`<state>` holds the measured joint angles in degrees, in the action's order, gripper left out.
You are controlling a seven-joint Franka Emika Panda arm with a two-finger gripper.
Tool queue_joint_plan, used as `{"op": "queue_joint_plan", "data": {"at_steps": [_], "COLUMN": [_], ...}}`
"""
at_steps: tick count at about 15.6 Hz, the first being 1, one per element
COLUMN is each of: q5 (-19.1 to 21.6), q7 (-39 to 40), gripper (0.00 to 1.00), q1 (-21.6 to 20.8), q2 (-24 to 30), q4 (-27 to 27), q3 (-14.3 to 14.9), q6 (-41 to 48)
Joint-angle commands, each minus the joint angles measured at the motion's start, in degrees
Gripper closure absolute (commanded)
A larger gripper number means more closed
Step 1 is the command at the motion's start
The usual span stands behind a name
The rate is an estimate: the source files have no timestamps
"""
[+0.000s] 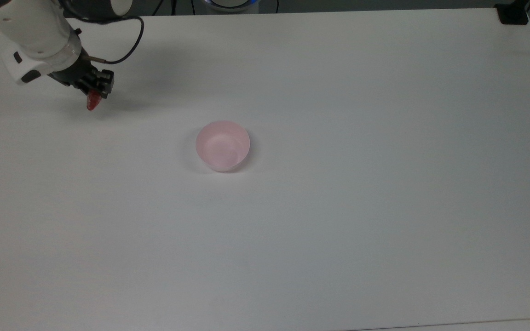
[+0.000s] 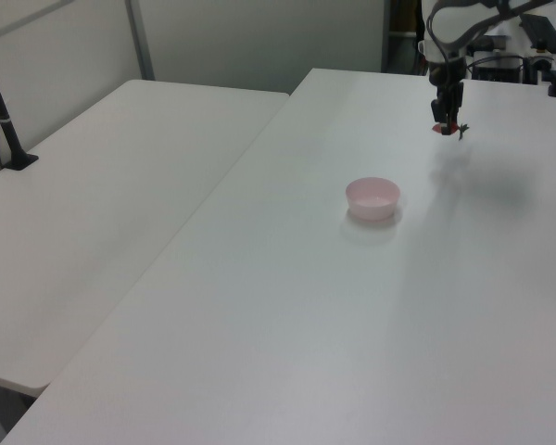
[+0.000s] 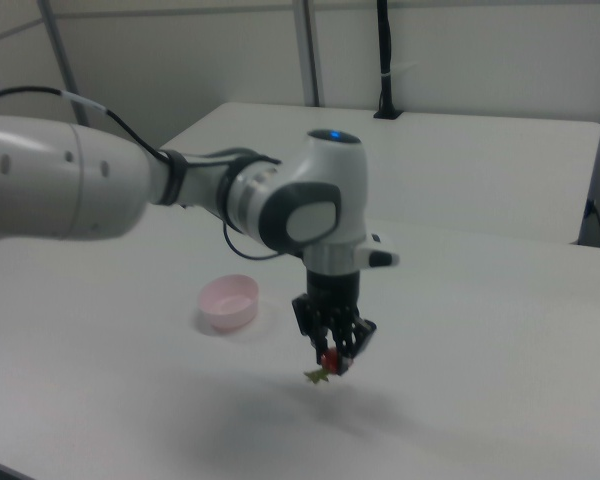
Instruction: Pick up strawberry from bowl
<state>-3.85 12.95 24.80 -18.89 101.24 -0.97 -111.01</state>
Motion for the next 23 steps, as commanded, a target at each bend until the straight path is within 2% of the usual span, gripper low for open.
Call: {"op": "queue_joint_plan", "data": {"at_steps": [1,2,3,4,7,9,13,16,18,23], "q5": [-2.73,-3.43,-3.62,-3.53,-3.53,-3.35,-2.13,1.65,2.27,5.26], "q7": [0.15,-0.11,-0.47,-1.25,-5.12,-6.70,-9.77,-15.66,-19.79,-29.99], "gripper": [0.61,0.43,0.18,0.02,0.00,0.00,0.00,0.00,0.00,0.00], "q1": [-0.72,-0.80,-0.80,-0.80,-1.50,-1.68,-4.92,-8.97,-13.09,-20.83], "q2": [-3.52,-3.96,-4.05,-3.88,-2.56,0.15,6.74,12.54,17.46,21.88], "q4": [-0.07,0.01,0.01,-0.07,-0.34,-0.34,-3.58,-5.26,-5.35,-6.31], "q3": [0.35,0.35,0.35,0.35,0.27,-0.26,-0.44,-0.44,0.09,2.46], "q6": [-3.15,-3.51,-3.68,-3.60,-2.81,-2.37,9.11,15.11,18.36,21.10]}}
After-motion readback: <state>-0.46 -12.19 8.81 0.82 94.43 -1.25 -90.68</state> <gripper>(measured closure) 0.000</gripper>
